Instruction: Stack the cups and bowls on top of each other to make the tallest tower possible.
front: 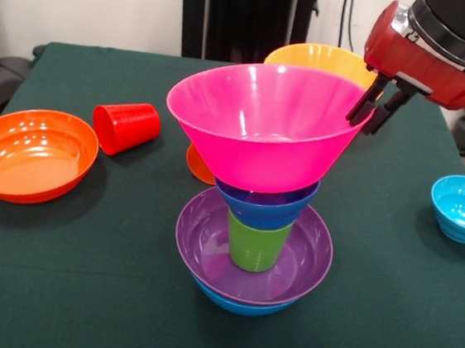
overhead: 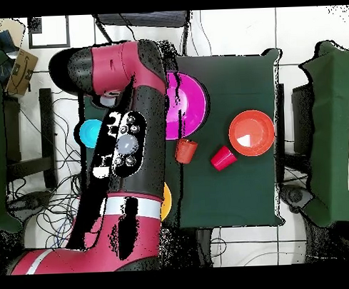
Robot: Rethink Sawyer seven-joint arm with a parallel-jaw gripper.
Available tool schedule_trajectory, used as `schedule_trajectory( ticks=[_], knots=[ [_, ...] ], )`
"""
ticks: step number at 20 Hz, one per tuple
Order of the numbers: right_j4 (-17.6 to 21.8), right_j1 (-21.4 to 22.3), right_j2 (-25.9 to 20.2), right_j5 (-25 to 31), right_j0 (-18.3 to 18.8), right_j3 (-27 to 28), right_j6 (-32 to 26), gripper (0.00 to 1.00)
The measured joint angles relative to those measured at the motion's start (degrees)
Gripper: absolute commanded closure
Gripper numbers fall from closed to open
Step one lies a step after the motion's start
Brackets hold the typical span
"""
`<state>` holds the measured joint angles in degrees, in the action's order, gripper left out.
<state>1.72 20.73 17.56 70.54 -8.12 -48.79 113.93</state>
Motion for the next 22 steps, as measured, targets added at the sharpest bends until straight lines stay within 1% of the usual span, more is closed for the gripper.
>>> schedule_trajectory(
  ticks=[11,14,18,22],
  knots=[
    [0.0,0.75,-0.78,-0.02,0.91,-0.3,0.0,1.0],
    [0.01,1.66,-1.06,-0.01,1.19,-1.68,0.0,1.0],
    [0.01,3.77,-1.43,-0.02,1.8,-5.0,0.0,1.0],
    [0.01,4.97,-1.62,-0.02,2.31,-6.78,0.0,1.0]
  ],
)
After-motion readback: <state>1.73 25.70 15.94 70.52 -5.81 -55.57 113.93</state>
